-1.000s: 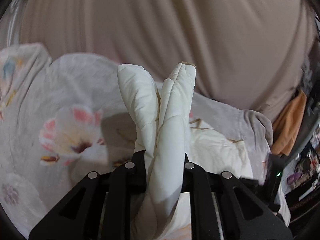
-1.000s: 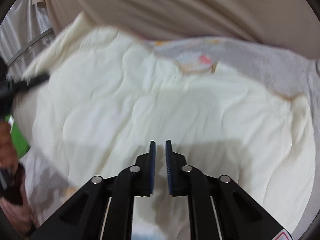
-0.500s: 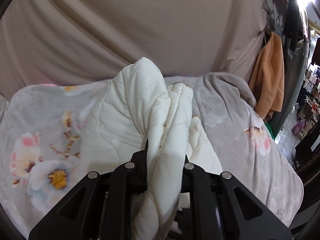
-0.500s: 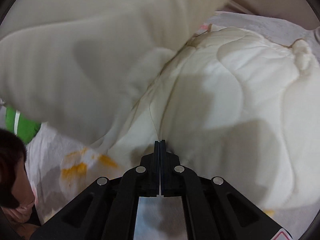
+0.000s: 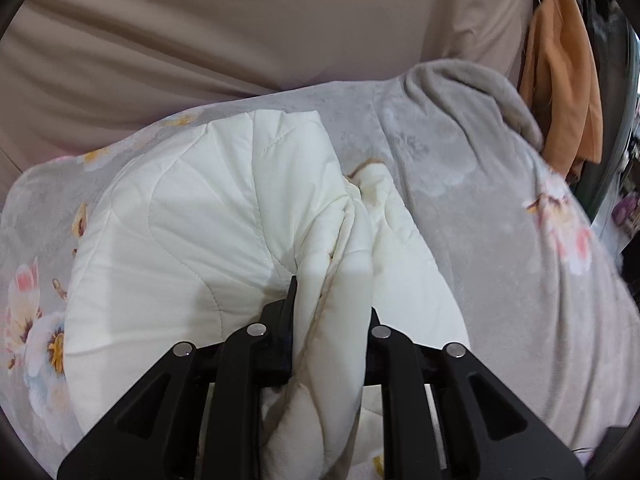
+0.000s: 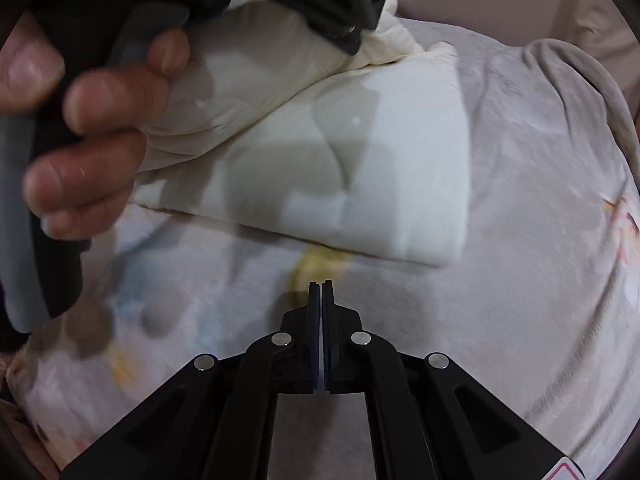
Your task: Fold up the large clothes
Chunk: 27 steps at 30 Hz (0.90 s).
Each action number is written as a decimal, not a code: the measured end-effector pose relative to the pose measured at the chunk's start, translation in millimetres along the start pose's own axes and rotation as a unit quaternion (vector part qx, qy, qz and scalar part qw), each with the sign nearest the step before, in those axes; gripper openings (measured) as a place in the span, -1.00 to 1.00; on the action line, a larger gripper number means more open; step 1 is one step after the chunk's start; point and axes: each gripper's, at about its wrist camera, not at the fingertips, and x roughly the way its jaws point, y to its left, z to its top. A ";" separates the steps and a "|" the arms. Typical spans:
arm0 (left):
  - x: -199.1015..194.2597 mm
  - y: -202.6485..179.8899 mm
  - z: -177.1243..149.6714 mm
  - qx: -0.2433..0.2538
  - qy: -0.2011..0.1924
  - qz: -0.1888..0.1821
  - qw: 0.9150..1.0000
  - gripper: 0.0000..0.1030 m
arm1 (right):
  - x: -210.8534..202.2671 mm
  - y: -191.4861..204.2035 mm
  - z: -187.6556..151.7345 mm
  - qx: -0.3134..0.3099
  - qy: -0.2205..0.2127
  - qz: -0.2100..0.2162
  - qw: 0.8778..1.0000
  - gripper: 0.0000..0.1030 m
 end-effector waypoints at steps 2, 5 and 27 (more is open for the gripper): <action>9.7 -14.5 -9.5 0.022 -0.005 0.020 1.000 -0.65 | -0.5 -12.9 -3.8 0.011 0.000 0.003 1.000 -0.98; 18.1 -25.9 -18.4 0.037 -0.014 0.041 0.998 -0.61 | -6.2 -40.3 -10.9 0.043 -0.010 0.019 0.999 -0.91; -126.0 152.9 -85.9 -0.068 -0.051 0.024 0.996 0.70 | -68.8 -34.3 107.4 0.172 -0.077 0.205 0.960 0.62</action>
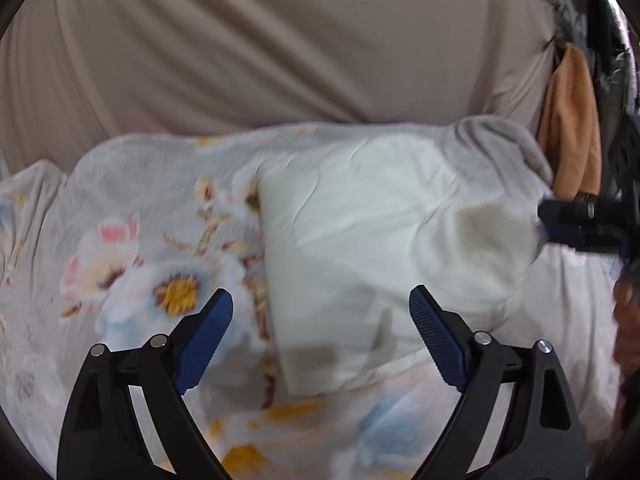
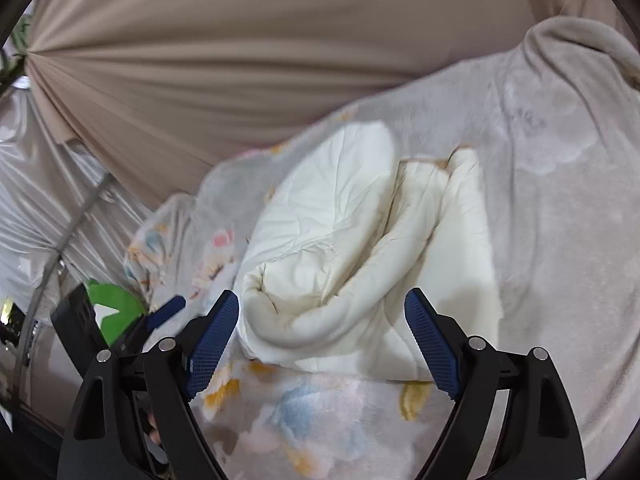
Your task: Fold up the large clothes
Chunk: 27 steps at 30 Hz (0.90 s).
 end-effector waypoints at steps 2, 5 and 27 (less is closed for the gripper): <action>17.3 6.1 -13.1 -0.001 0.022 0.004 1.000 0.70 | 24.8 11.9 7.0 0.008 0.036 -0.014 0.999 0.63; 35.4 5.9 -25.0 0.001 0.041 -0.005 0.999 0.70 | 55.4 16.4 12.3 0.021 0.079 -0.040 0.996 0.65; 85.8 -46.8 16.2 -0.020 0.041 -0.075 0.996 0.64 | 46.3 -113.8 -33.4 0.000 -0.035 -0.006 0.999 -0.32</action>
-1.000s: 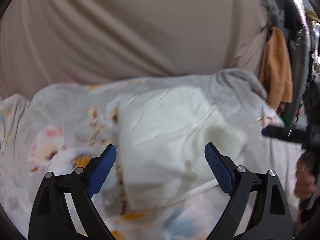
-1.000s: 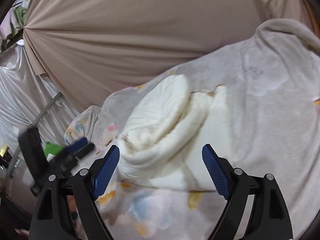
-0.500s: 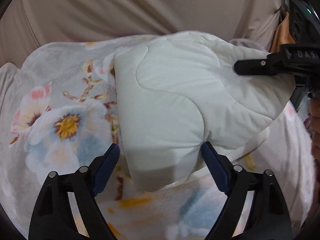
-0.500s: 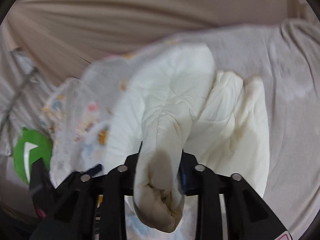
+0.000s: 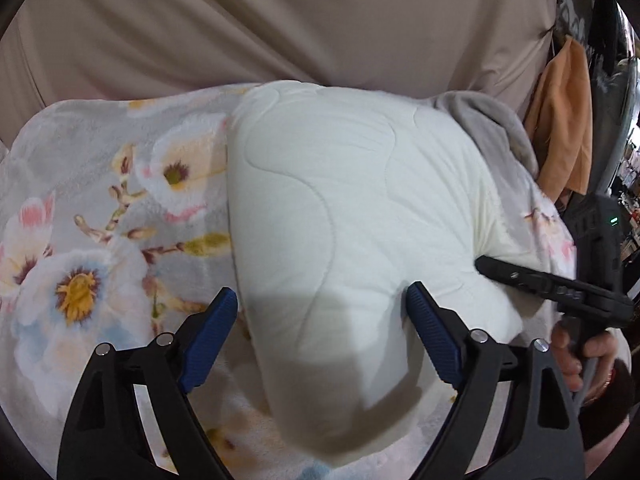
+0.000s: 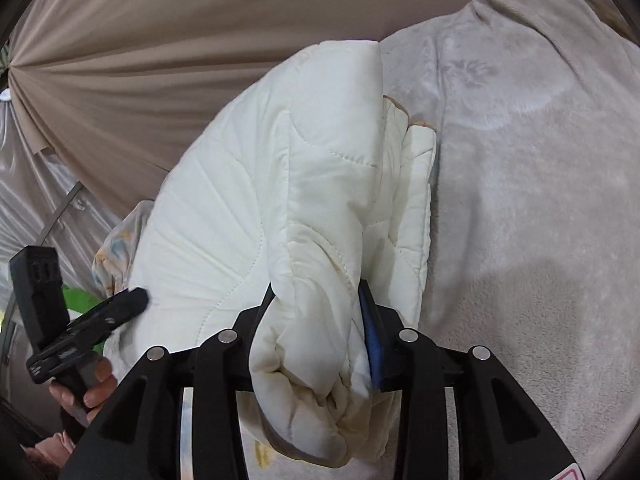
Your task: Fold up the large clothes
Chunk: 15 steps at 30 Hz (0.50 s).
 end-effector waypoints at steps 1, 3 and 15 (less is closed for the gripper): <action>2.9 0.1 -0.6 -0.002 0.002 0.003 1.000 0.64 | -4.1 4.7 1.5 -0.006 -0.002 -0.008 1.000 -0.28; 4.3 -2.8 -4.1 0.002 0.003 0.014 1.000 0.65 | -25.8 15.4 9.2 -0.023 -0.021 -0.029 0.999 -0.24; 5.5 -6.4 -6.8 0.018 -0.006 0.041 0.999 0.65 | -40.6 123.5 70.1 -0.179 -0.114 -0.138 0.967 -0.83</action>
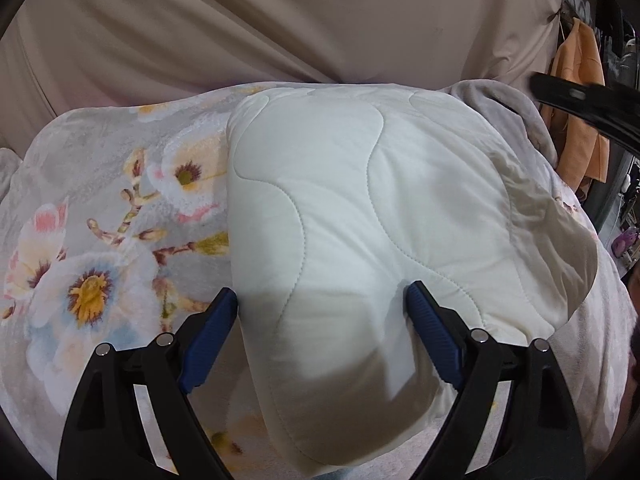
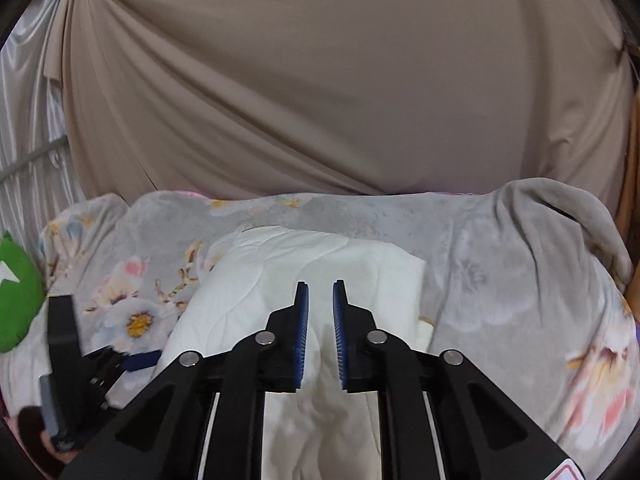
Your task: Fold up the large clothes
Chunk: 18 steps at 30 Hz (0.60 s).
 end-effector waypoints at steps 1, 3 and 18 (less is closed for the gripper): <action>0.1 0.3 0.0 0.000 0.000 0.000 1.000 0.65 | 16.5 0.3 3.0 0.002 0.009 -0.007 1.000 -0.86; 0.8 1.8 -0.3 -0.001 0.002 -0.002 1.000 0.65 | 42.5 -3.5 3.7 0.007 0.023 -0.029 0.999 -0.87; 9.9 -4.9 -6.5 0.013 -0.012 -0.006 1.000 0.73 | 128.6 -43.8 -51.7 0.068 0.093 -0.030 0.993 -0.98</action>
